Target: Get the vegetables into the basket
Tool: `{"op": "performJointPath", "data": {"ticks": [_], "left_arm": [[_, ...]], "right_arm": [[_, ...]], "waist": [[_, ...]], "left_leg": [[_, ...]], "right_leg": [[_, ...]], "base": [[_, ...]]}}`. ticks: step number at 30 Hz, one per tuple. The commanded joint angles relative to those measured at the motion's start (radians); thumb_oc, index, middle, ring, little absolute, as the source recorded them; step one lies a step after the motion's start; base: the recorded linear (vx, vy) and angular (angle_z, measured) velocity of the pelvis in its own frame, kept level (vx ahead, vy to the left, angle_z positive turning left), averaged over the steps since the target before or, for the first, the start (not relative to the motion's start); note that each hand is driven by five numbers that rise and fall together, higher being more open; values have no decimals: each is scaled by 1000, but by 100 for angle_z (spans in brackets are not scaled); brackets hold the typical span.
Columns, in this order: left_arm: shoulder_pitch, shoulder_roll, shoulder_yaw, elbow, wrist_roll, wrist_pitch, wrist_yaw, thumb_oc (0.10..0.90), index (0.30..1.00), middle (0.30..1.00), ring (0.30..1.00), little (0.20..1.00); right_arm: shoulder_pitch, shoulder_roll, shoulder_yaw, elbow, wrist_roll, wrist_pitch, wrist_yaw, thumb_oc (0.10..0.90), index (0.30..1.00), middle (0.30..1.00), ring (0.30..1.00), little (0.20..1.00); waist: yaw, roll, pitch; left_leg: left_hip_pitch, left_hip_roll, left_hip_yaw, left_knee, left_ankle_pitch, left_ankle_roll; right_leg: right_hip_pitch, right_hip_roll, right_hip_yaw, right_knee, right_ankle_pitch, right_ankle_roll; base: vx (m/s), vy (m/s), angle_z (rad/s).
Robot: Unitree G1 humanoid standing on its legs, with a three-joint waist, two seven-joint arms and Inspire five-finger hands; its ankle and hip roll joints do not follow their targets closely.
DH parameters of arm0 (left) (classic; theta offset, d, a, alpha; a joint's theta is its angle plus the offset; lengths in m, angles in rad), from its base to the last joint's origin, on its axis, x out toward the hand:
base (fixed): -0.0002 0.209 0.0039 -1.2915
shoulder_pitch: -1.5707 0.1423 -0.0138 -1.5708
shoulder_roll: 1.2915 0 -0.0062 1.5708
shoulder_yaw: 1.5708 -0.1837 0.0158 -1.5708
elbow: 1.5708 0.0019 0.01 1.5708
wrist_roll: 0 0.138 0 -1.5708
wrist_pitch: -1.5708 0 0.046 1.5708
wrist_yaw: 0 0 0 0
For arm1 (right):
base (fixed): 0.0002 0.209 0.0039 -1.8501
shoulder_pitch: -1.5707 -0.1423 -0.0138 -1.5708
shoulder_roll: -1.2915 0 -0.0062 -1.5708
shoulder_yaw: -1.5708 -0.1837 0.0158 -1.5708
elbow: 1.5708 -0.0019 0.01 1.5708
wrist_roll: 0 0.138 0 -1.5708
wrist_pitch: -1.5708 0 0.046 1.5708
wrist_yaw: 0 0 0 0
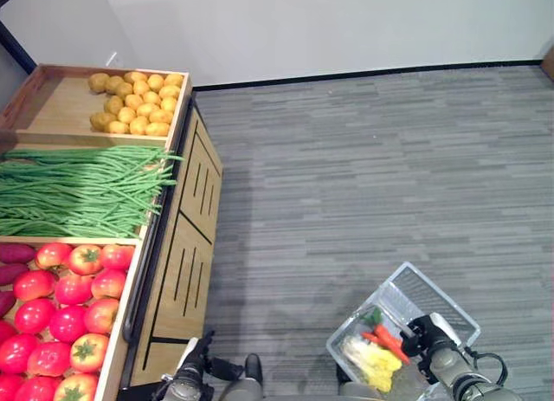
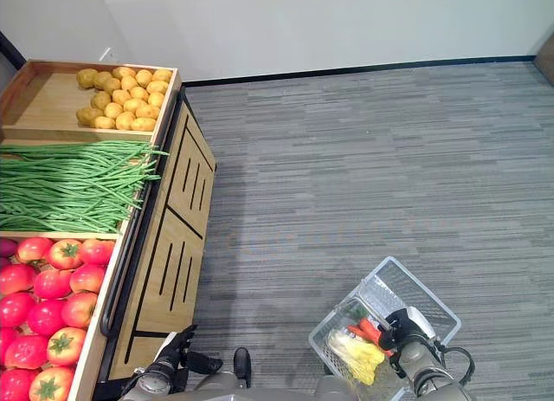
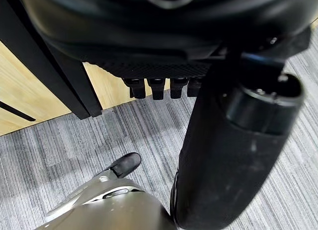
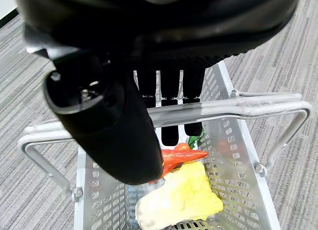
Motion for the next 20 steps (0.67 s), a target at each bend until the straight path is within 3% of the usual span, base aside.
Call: {"op": "performJointPath", "data": {"ticks": [1, 14, 20], "left_arm": [[26, 33, -19, 111, 28, 42, 17, 900, 1000, 1000, 1000, 1000], [21, 28, -20, 114, 21, 44, 24, 900, 1000, 1000, 1000, 1000], [27, 30, 1, 109, 27, 42, 40, 900, 1000, 1000, 1000, 1000]], "right_arm": [[-107, -48, -18, 21, -1, -24, -58, 900, 1000, 1000, 1000, 1000], [-90, -36, -28, 45, 12, -24, -62, 900, 1000, 1000, 1000, 1000], [21, 38, -8, 18, 3, -38, -28, 900, 1000, 1000, 1000, 1000]], "waist": [[9, -63, 19], [6, -65, 20], [0, -80, -6]], "left_leg": [[-39, -12, -35, 2, 15, -2], [-33, -16, -38, 2, 9, 0], [-3, -20, -44, 2, -5, 3]], "right_leg": [[0, -34, -60, 5, 33, 42], [4, -36, -57, 5, 32, 43], [37, -37, -64, 5, 22, 43]], "base": [[0, 0, 0], [0, 0, 0], [11, 2, 1]]}}
